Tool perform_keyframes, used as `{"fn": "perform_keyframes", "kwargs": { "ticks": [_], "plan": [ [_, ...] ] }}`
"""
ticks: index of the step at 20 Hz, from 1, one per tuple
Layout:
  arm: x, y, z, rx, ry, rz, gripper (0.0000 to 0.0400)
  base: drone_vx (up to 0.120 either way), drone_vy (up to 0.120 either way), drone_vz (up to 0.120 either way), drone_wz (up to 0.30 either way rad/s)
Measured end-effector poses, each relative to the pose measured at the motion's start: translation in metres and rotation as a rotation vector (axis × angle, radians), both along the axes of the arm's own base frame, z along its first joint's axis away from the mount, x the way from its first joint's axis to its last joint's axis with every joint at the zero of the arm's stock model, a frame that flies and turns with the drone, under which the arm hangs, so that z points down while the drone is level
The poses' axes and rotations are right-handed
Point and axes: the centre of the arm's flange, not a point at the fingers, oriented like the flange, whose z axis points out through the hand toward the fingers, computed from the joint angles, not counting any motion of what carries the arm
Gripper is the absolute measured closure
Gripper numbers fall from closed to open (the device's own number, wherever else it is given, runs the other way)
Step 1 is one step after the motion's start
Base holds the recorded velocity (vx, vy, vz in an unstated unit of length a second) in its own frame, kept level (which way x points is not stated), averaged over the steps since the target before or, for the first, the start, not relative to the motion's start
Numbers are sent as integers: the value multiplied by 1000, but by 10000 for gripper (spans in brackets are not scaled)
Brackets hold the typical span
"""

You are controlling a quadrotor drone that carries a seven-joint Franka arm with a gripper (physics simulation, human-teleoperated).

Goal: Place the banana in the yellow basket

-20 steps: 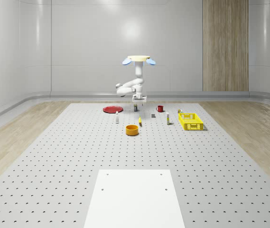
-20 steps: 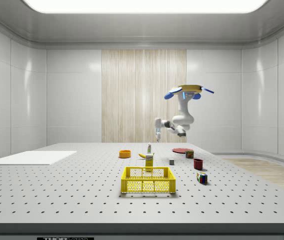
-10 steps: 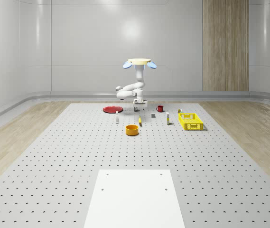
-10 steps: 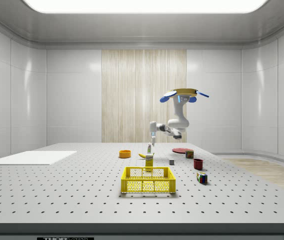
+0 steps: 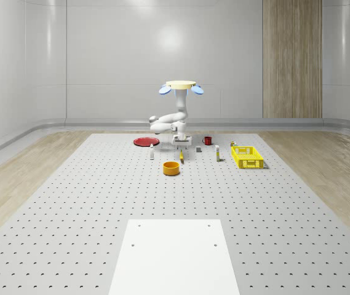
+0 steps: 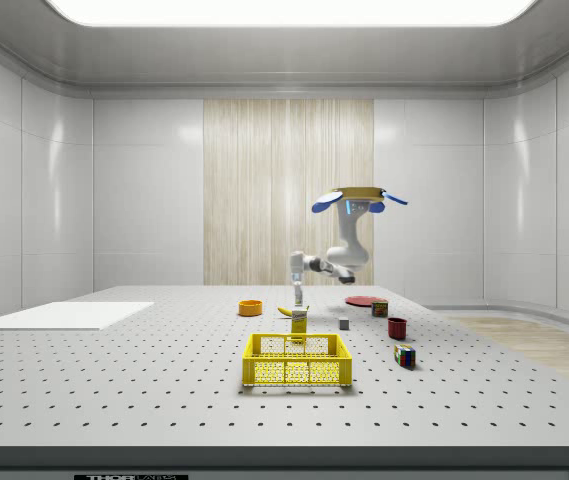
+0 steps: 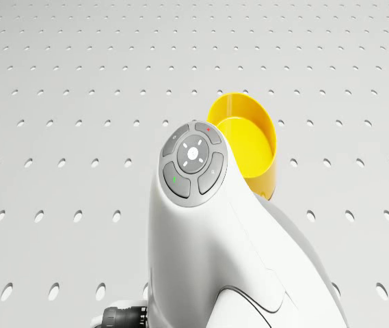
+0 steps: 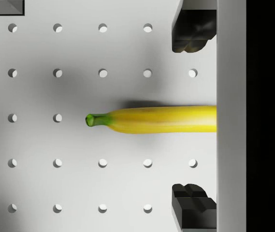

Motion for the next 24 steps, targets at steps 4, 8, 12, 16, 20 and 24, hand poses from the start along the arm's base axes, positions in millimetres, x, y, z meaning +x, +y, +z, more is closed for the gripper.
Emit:
{"fn": "perform_keyframes", "kwargs": {
  "ticks": [4, 8, 12, 16, 20, 24],
  "plan": [
    [0, 0, 0, 0, 0, 0, 0, 30, 0, -120, 0],
    [0, 0, 0, 0, 0, 0, 0, 0, 0, -70, 0],
    [0, 0, 0, 0, 0, 0, 0, 110, 0, 0, 0],
    [0, 0, 7, 0, 0, 0, 0, 0, 0, 0, 0],
    [0, 0, 20, 0, 0, 0, 0, 0, 0, 0, 0],
    [0, 0, 31, 0, 0, 0, 0, 0, 0, 0, 0]
  ]
}}
